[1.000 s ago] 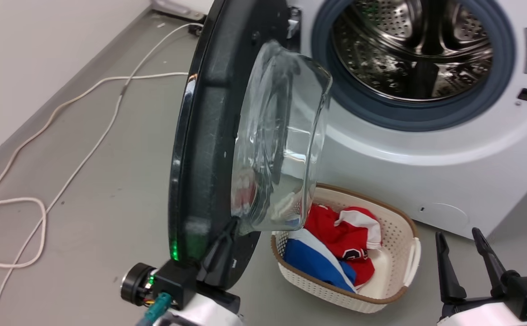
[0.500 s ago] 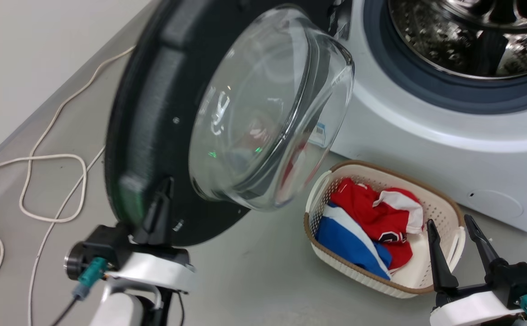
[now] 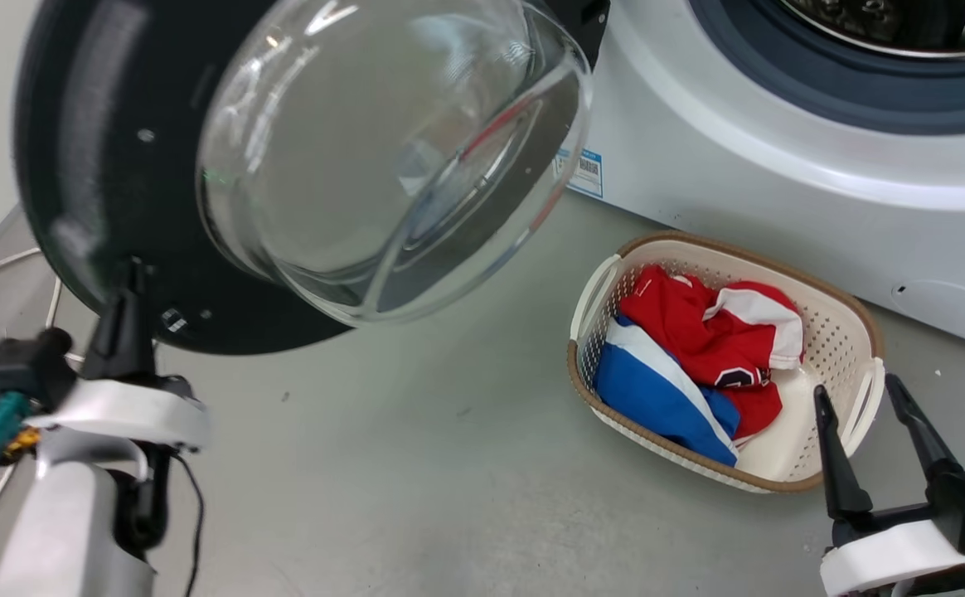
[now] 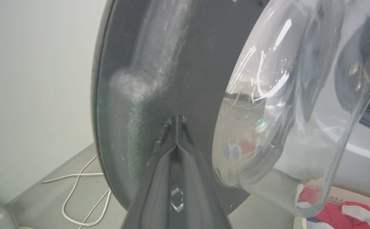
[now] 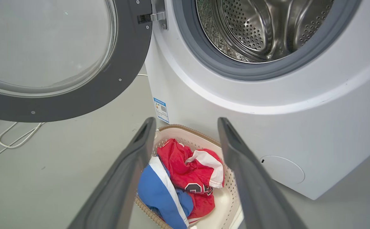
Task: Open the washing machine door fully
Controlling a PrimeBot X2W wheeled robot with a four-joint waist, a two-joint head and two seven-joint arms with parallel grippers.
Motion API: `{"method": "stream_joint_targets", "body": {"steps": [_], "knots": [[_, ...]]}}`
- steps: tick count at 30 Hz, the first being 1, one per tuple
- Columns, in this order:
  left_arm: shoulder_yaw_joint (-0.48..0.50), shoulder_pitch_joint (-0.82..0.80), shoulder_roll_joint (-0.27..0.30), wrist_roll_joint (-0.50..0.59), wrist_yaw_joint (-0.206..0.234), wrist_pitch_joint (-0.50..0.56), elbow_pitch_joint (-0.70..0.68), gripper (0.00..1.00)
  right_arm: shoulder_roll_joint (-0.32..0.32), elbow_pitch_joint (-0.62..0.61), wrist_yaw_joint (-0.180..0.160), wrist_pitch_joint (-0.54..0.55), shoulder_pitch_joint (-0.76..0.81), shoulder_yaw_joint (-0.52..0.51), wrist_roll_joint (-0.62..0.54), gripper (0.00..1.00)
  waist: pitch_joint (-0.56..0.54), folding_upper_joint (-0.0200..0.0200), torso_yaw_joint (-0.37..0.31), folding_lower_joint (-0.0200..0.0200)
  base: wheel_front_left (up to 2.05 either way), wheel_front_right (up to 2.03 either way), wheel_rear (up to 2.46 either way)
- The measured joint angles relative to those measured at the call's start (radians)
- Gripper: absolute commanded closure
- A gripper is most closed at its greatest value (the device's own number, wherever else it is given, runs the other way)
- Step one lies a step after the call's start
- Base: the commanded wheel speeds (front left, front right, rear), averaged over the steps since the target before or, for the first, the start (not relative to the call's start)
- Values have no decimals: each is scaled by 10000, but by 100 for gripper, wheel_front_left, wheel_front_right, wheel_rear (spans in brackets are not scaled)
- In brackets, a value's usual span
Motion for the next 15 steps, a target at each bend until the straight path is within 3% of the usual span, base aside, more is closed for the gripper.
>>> {"method": "stream_joint_targets", "body": {"steps": [15], "knots": [[253,-2316,1254,-157,-727,-27,2832,100,-349,-548,0,349,-33,-71,-81,0,656,0,-225,0,0,0,0]]}}
